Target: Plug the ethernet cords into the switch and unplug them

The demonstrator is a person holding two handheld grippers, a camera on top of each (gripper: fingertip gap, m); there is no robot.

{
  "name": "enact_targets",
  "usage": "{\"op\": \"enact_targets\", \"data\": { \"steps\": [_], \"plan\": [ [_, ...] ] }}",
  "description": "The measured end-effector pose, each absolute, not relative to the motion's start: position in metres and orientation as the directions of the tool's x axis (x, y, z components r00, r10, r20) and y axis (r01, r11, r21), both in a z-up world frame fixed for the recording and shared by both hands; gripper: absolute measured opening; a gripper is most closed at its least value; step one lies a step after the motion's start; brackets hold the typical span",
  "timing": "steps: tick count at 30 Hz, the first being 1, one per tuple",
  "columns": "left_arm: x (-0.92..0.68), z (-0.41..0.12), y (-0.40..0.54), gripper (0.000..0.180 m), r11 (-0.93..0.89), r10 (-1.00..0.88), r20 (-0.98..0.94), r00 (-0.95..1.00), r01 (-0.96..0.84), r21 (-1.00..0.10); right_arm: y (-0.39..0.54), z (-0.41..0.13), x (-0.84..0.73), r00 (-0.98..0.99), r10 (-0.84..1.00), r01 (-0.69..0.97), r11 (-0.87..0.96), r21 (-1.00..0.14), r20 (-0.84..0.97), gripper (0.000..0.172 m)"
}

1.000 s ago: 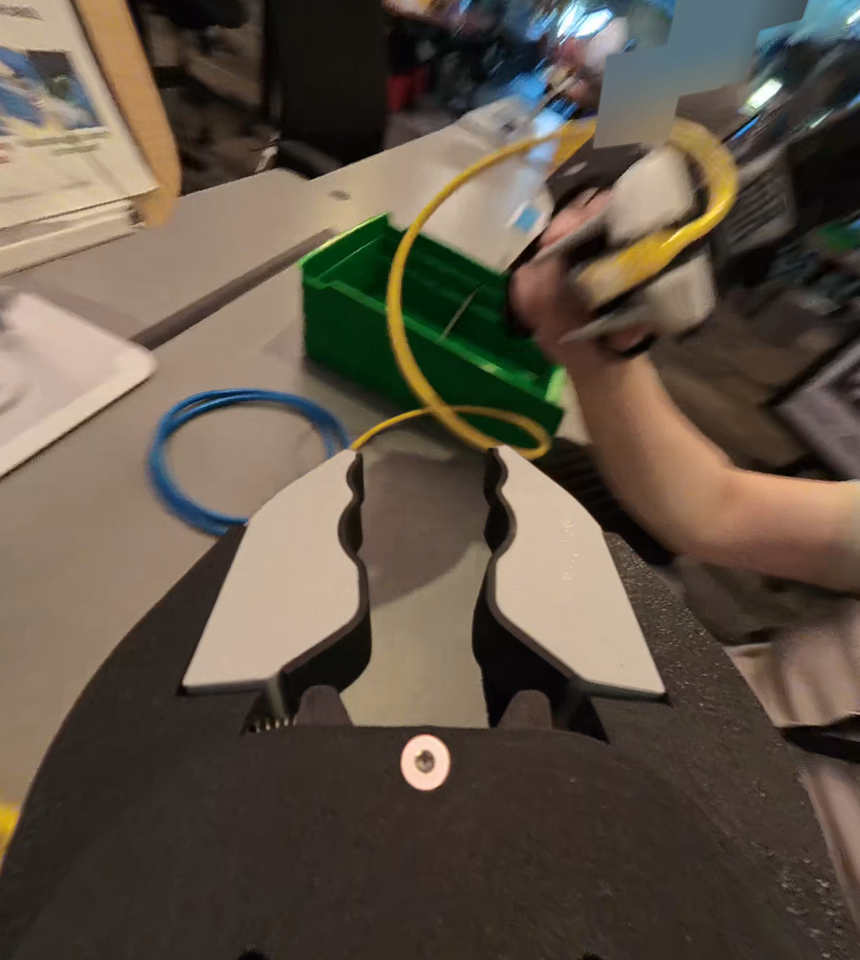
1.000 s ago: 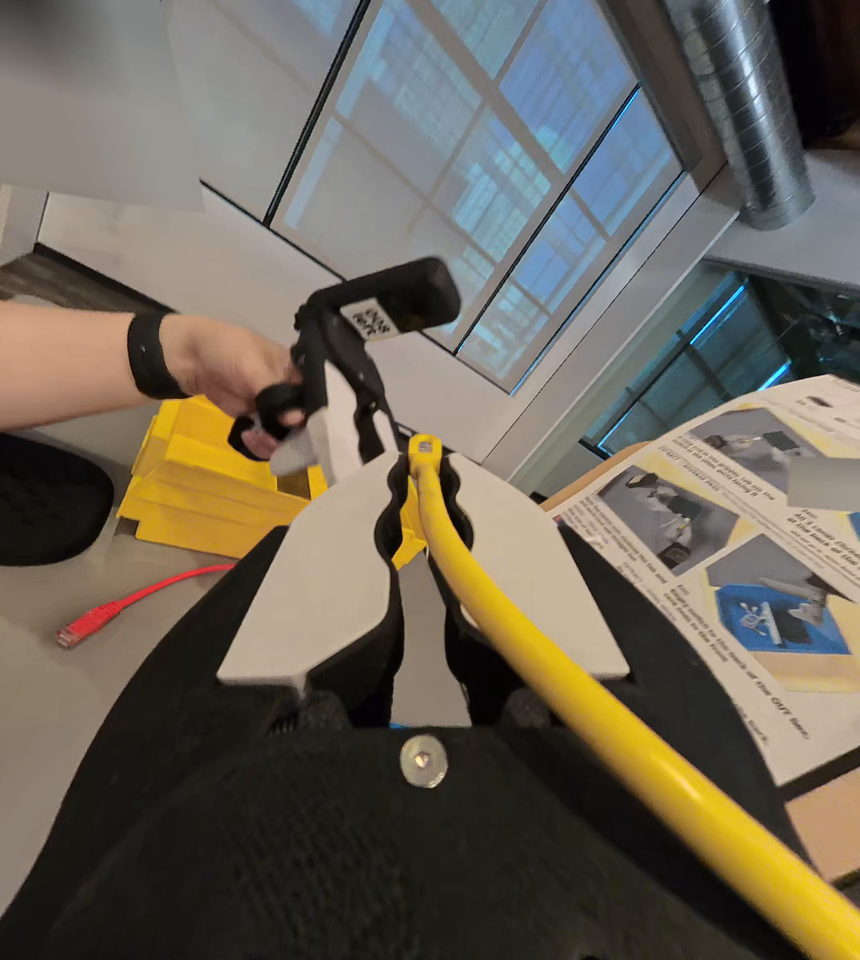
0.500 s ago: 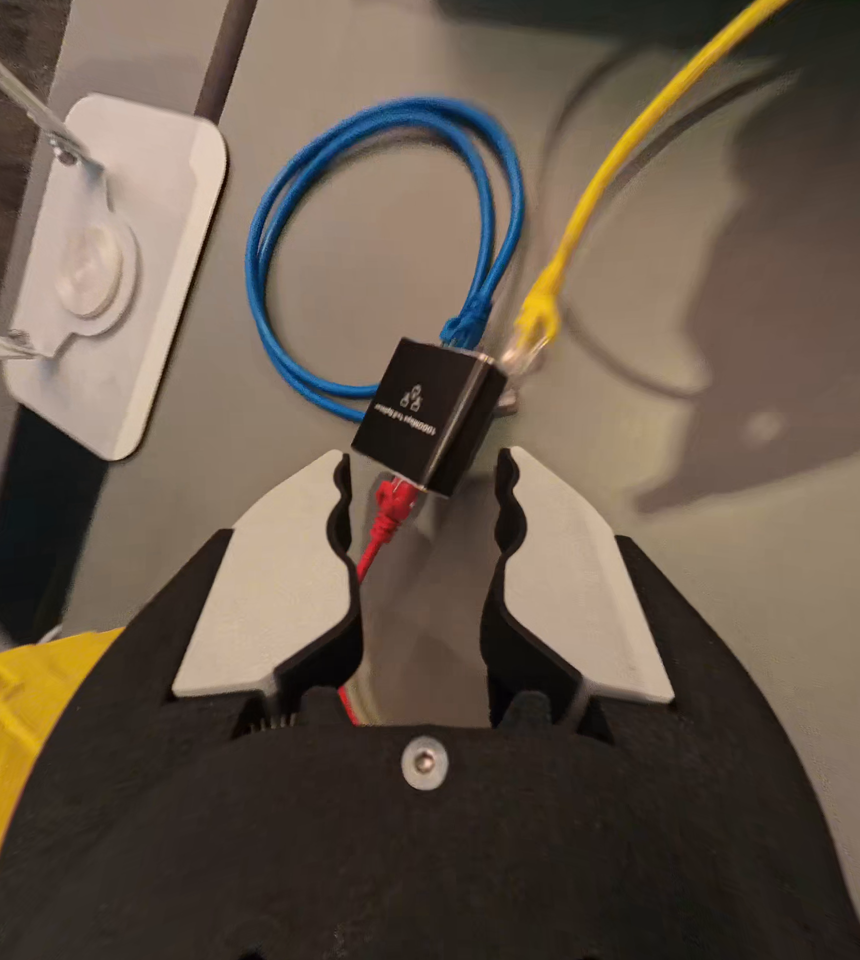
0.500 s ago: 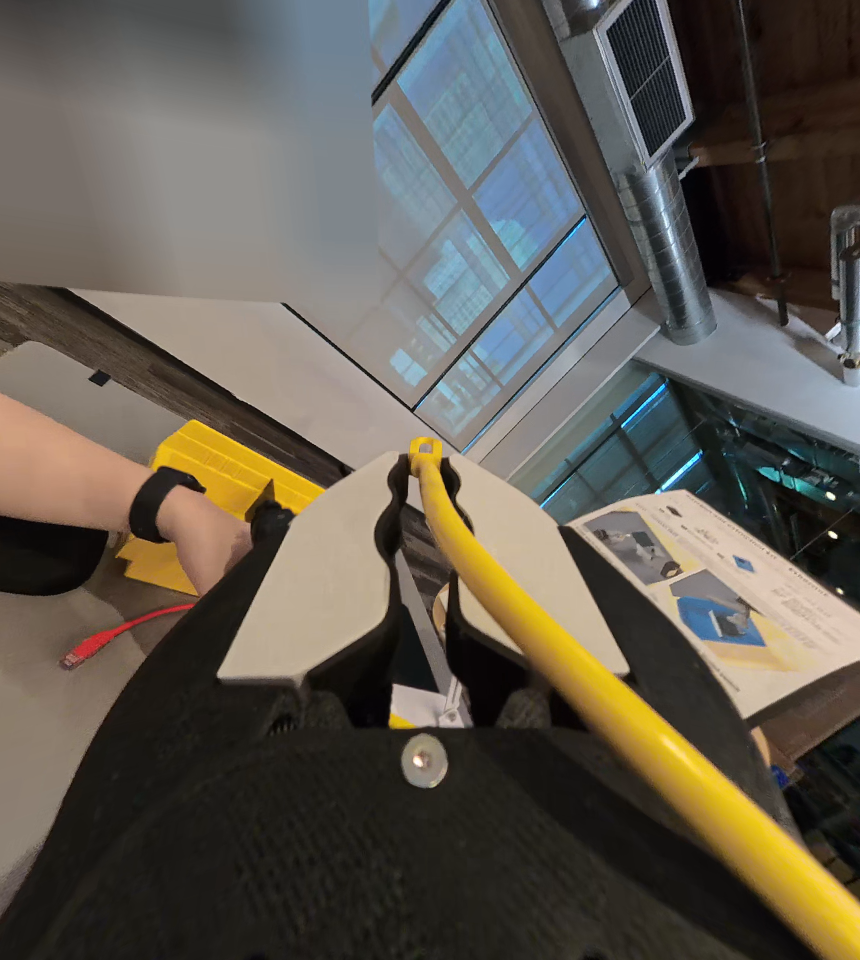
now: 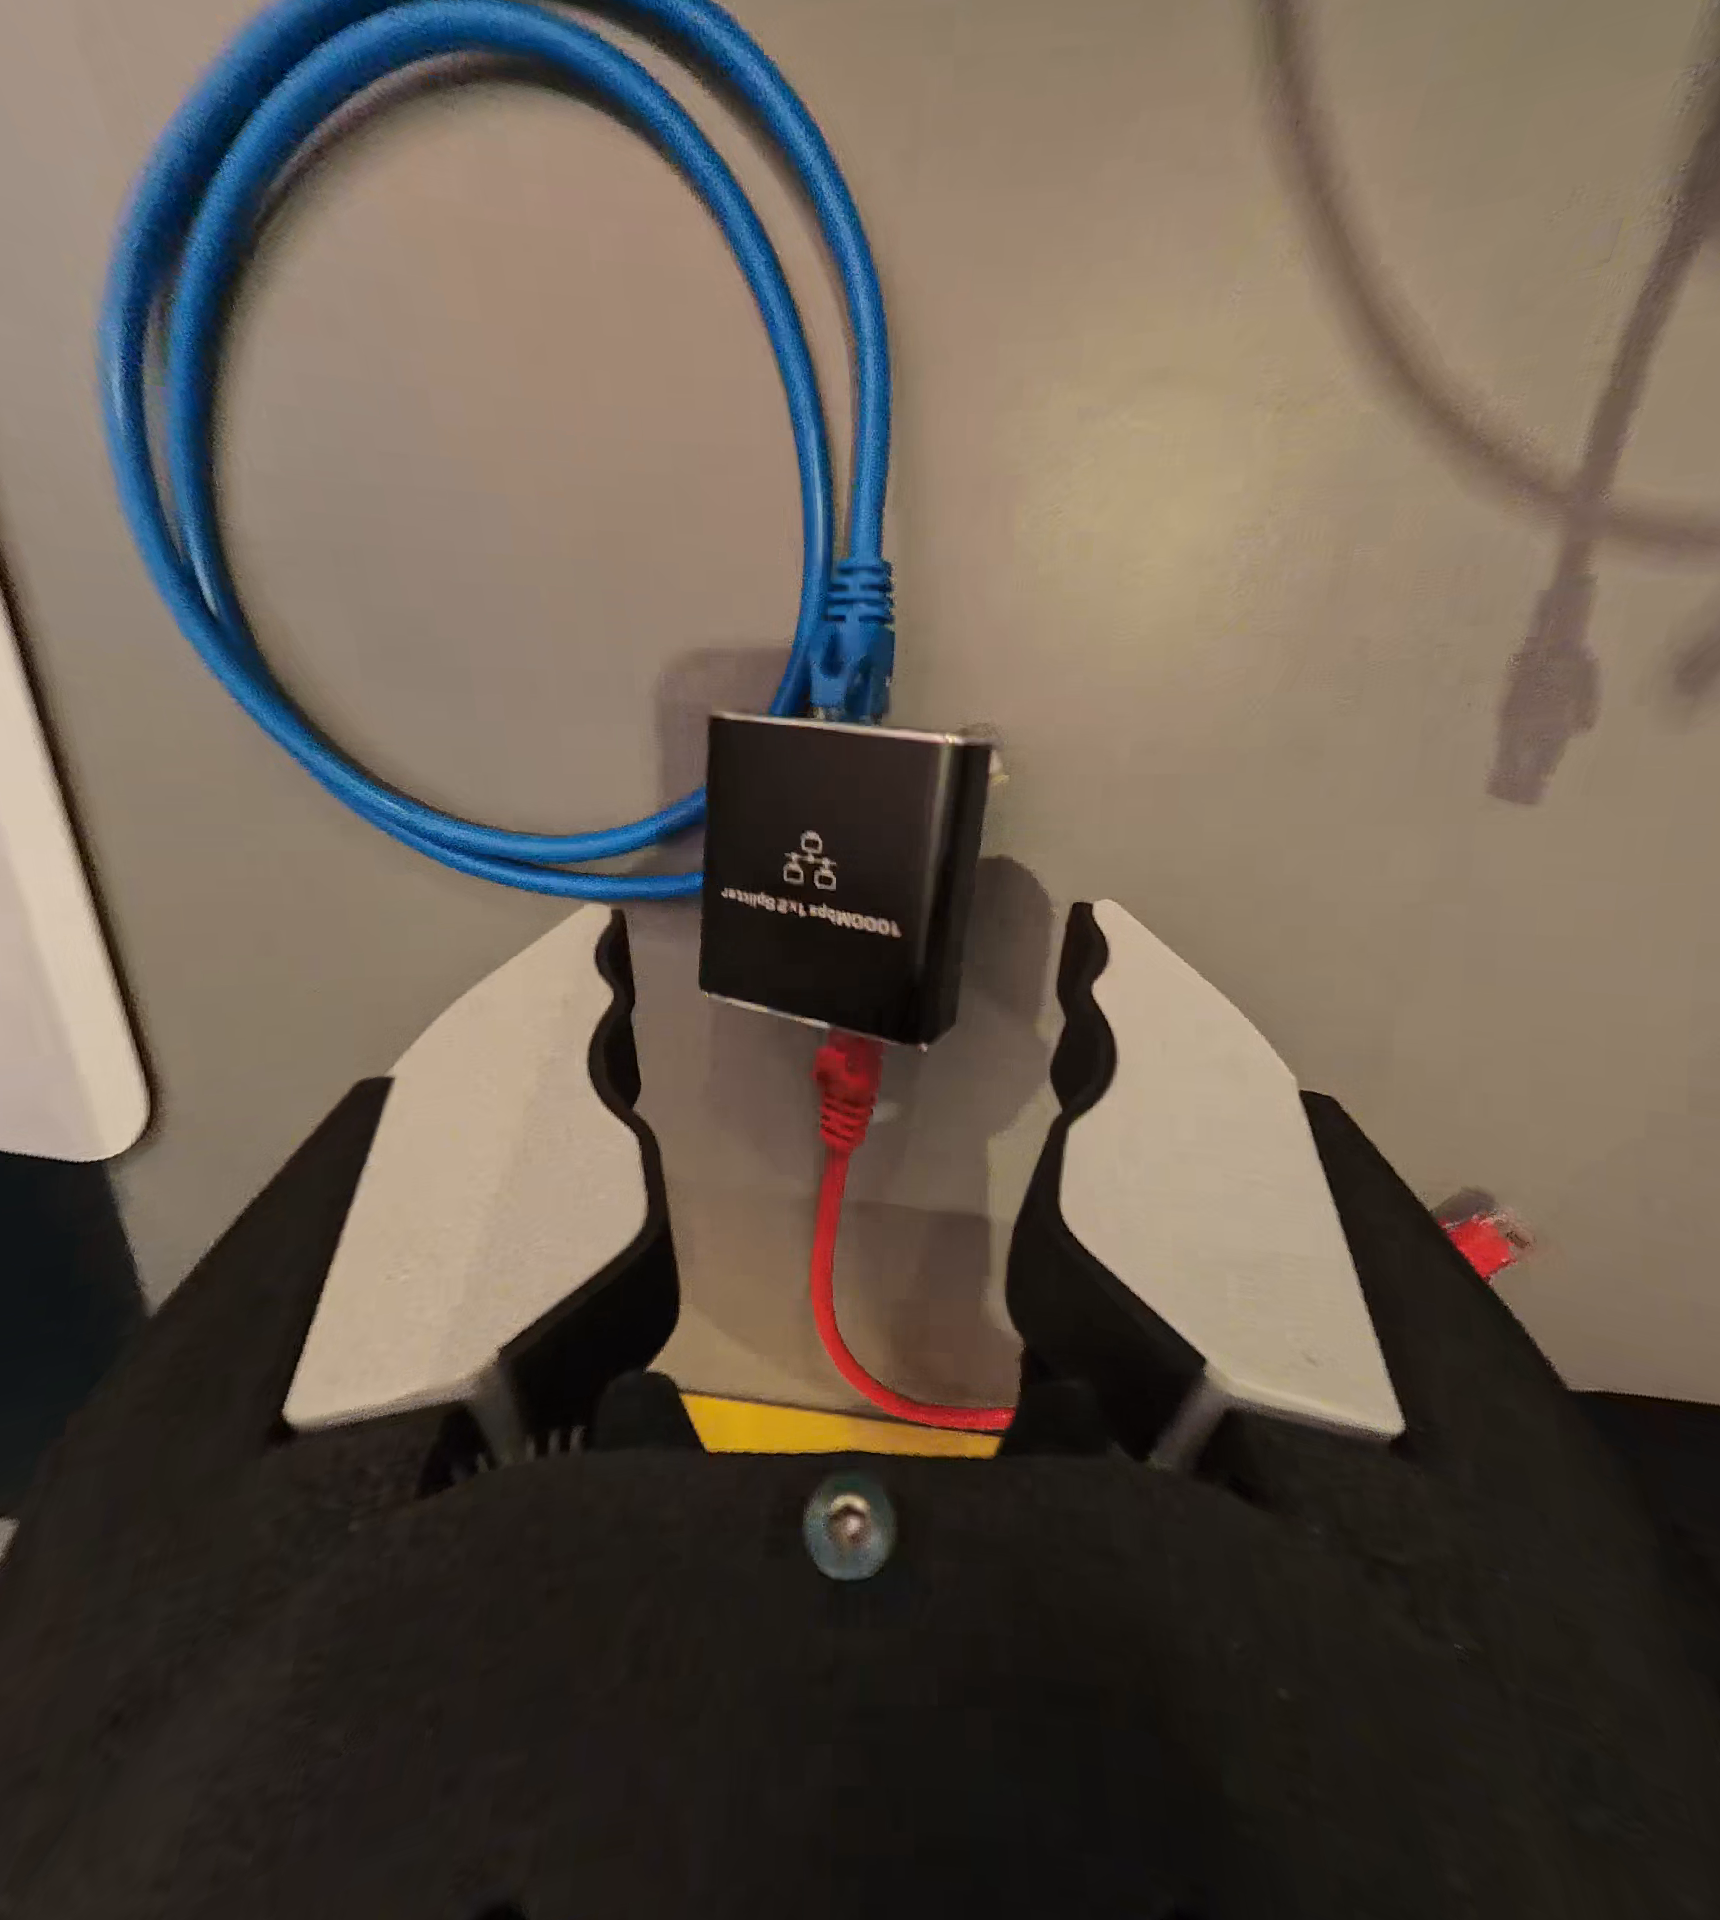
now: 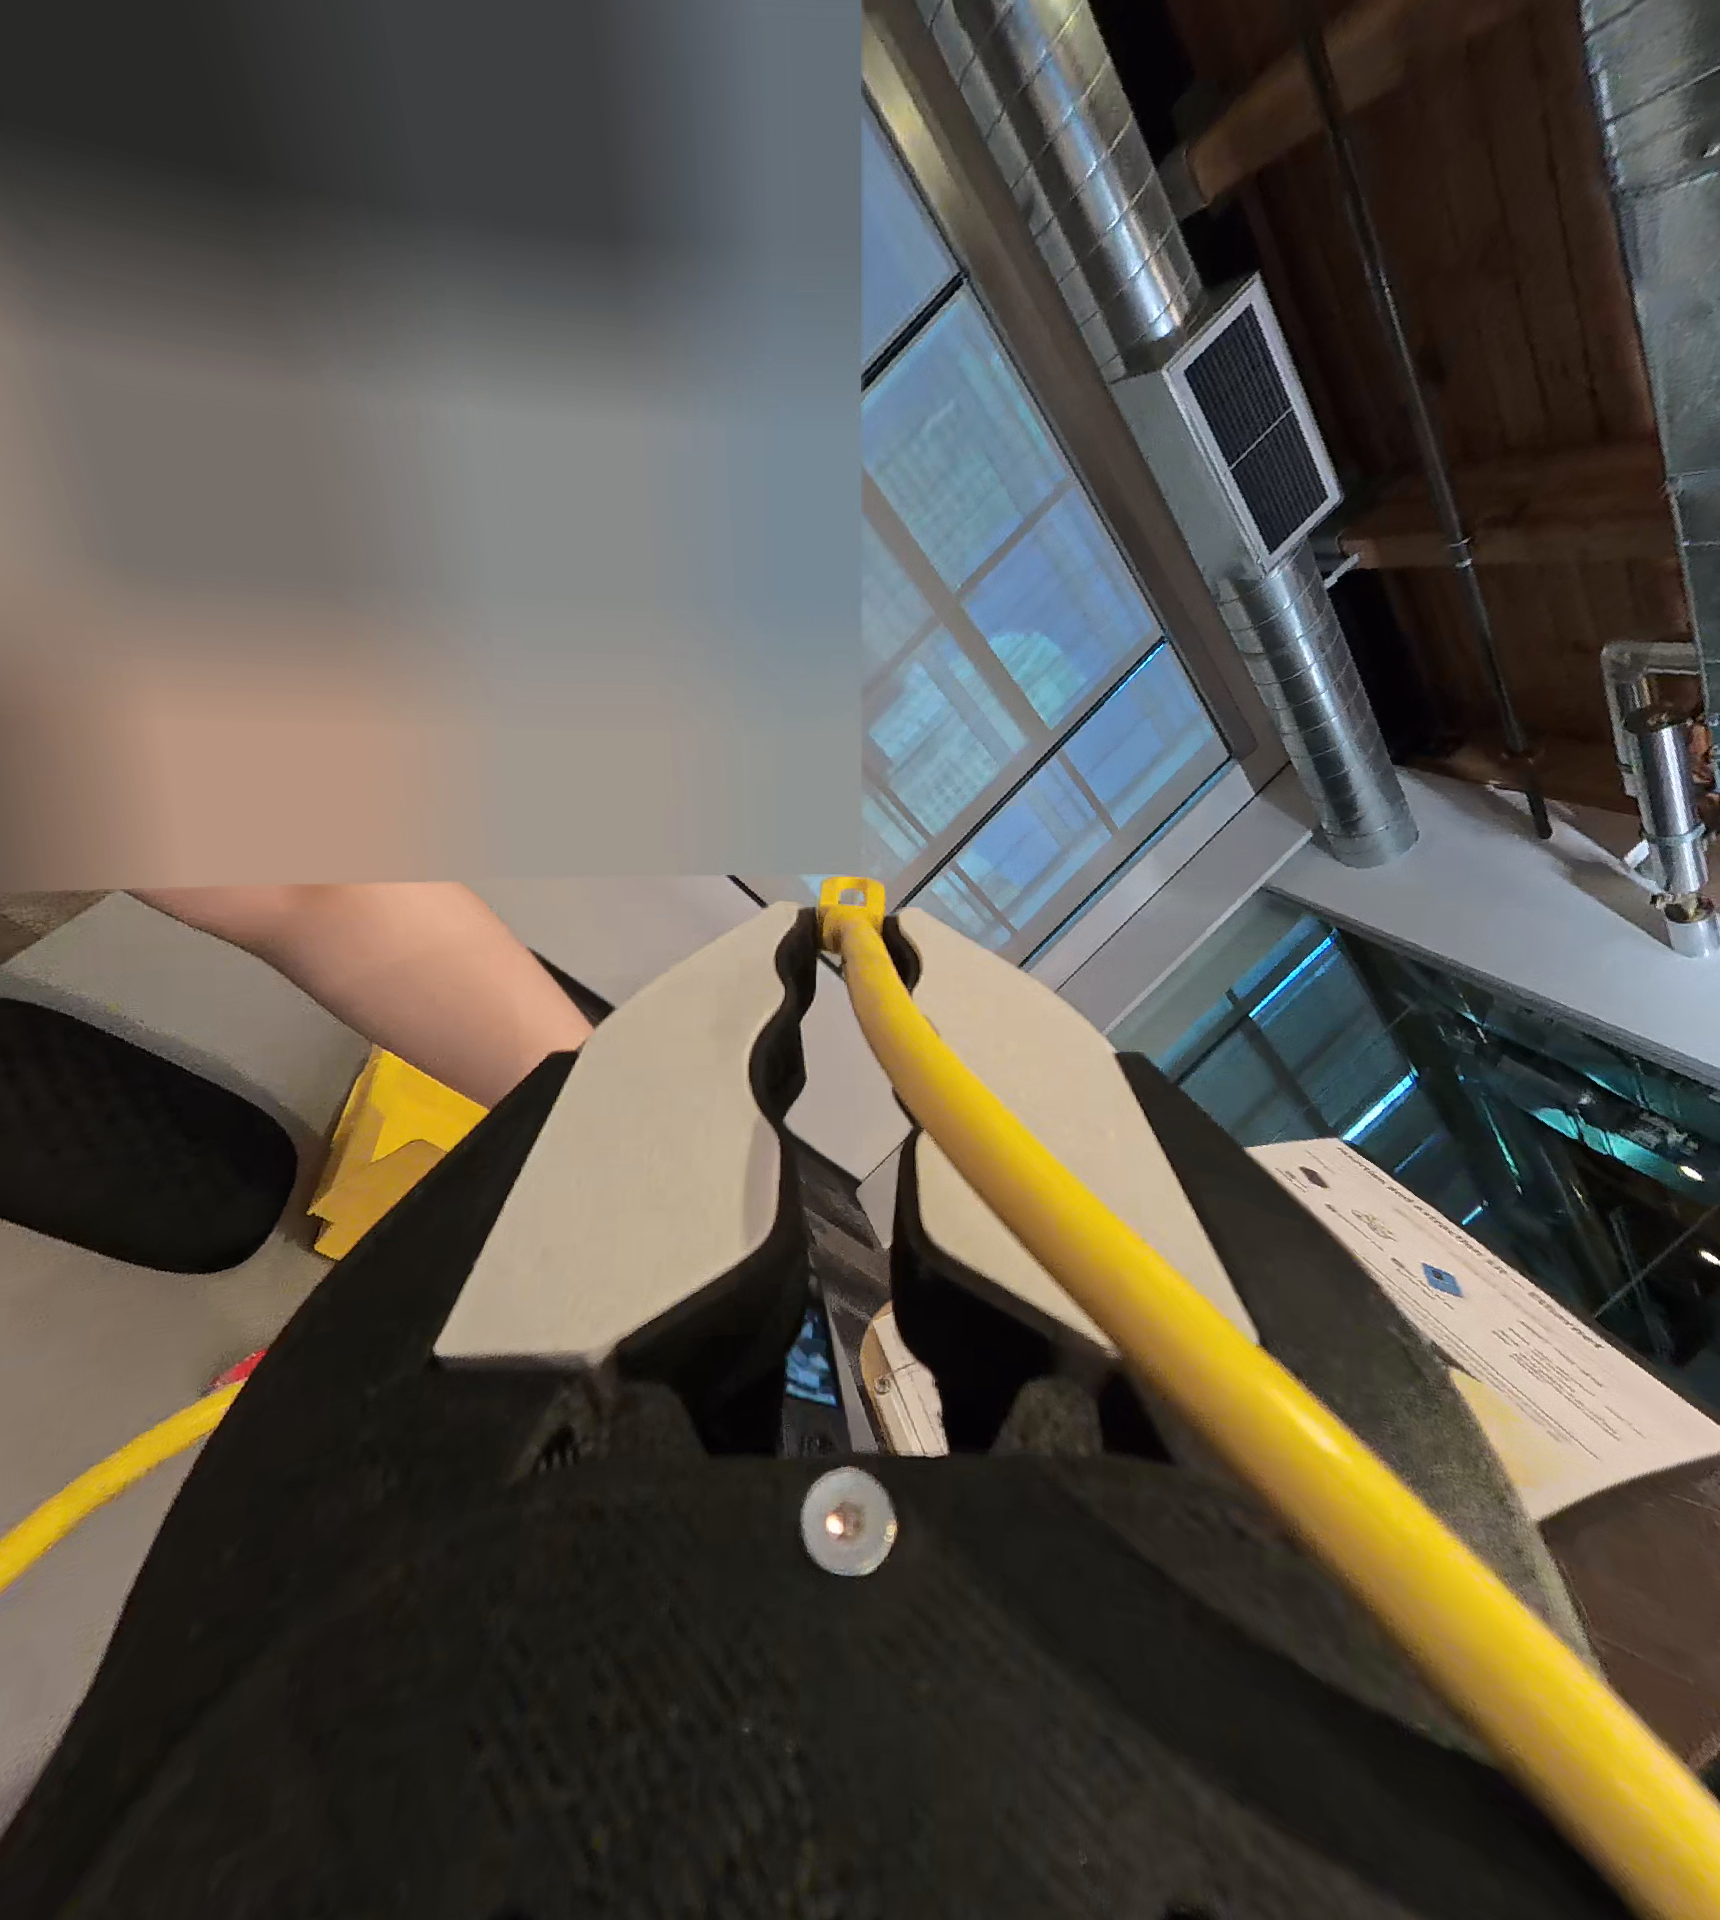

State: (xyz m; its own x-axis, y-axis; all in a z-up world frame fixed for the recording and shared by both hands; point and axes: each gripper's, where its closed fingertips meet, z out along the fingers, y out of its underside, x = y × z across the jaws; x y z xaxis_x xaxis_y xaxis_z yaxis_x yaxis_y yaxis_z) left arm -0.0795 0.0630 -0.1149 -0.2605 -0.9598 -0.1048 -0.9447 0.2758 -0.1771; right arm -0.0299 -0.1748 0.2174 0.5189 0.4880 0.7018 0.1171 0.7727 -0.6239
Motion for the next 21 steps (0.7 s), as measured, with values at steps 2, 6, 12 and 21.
{"op": "enact_targets", "data": {
  "steps": [2, 6, 12, 21],
  "plan": [
    [-0.076, -0.122, 0.062, 0.069, 0.227, -0.974, -0.023, -0.226, -0.961, -0.155, -0.175, 0.218, -0.024, 0.531, 0.48, 0.118, 0.774, -0.622, 0.698, 0.012],
    [-0.086, -0.138, 0.066, 0.064, 0.148, -0.989, 0.024, -0.149, -0.988, -0.041, -0.18, 0.22, -0.013, 0.55, 0.47, 0.101, 0.783, -0.614, 0.69, 0.012],
    [-0.087, -0.141, 0.065, 0.06, -0.214, -0.977, -0.002, 0.215, -0.975, -0.054, -0.189, 0.225, -0.006, 0.557, 0.464, 0.063, 0.804, -0.592, 0.689, 0.012],
    [-0.106, -0.133, 0.019, 0.058, -0.673, -0.738, 0.129, 0.663, -0.738, -0.056, -0.195, 0.224, -0.013, 0.537, 0.469, 0.06, 0.808, -0.586, 0.701, 0.012]
  ]
}}
